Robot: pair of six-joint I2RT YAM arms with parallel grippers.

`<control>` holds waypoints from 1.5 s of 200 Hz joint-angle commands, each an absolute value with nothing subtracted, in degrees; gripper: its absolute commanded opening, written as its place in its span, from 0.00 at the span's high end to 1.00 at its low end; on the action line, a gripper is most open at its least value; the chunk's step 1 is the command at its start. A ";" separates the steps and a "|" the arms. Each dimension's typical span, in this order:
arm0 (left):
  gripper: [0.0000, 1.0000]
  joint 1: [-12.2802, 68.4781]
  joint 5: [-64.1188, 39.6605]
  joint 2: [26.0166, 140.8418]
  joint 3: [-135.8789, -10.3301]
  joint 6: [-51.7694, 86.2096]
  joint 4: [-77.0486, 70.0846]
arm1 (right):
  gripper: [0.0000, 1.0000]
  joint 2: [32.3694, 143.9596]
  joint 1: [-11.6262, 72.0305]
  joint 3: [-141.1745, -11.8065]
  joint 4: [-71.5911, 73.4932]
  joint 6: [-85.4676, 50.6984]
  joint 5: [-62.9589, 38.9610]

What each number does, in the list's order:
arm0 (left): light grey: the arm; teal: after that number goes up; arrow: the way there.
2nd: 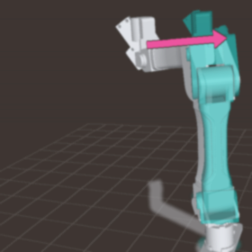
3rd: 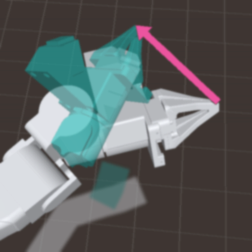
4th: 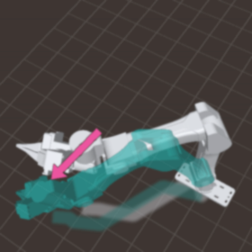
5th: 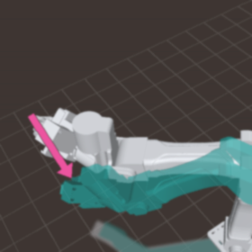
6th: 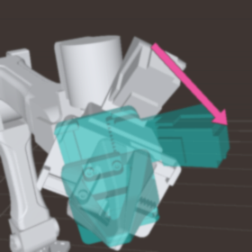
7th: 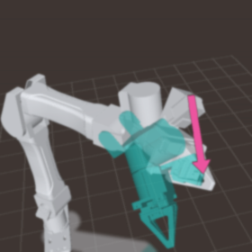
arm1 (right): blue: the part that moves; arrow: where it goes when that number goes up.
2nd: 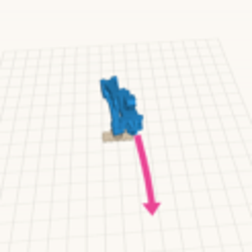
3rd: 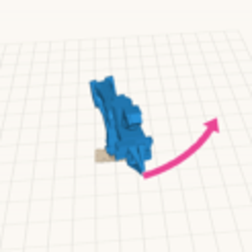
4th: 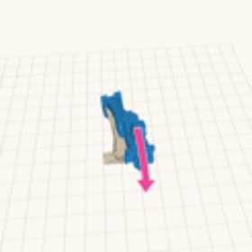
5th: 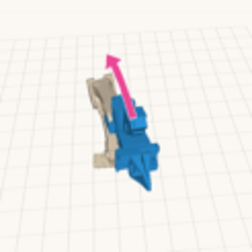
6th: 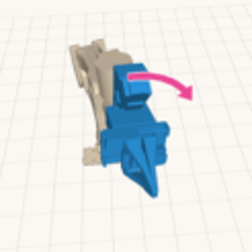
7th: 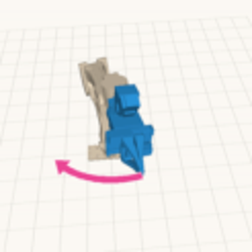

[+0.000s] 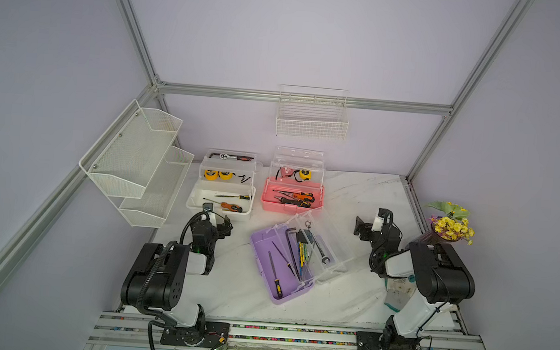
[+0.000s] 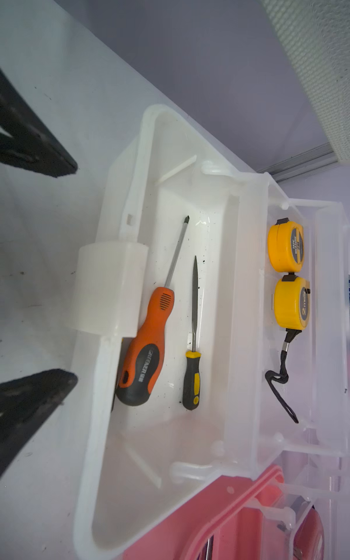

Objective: Close toolboxes
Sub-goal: Close the toolbox lid.

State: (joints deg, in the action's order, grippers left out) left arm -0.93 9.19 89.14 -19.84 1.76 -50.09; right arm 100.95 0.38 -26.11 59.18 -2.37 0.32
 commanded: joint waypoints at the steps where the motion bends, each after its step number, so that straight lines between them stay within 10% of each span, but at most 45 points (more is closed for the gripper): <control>1: 0.00 -0.59 9.56 89.67 -22.13 0.43 -52.78 | 0.03 101.69 0.16 -26.80 62.29 -1.52 -0.26; 160: 0.00 -0.56 9.65 89.67 -22.06 0.38 -52.88 | 0.03 101.14 0.18 -27.07 61.96 -1.65 0.06; 251: 0.00 2.88 25.42 76.18 -38.28 17.58 -13.59 | 0.11 86.59 3.29 -36.07 32.25 -10.35 11.21; 300: 0.00 5.92 2.77 73.33 -37.45 37.22 -3.12 | 0.19 78.95 9.27 -43.98 0.85 -18.90 8.79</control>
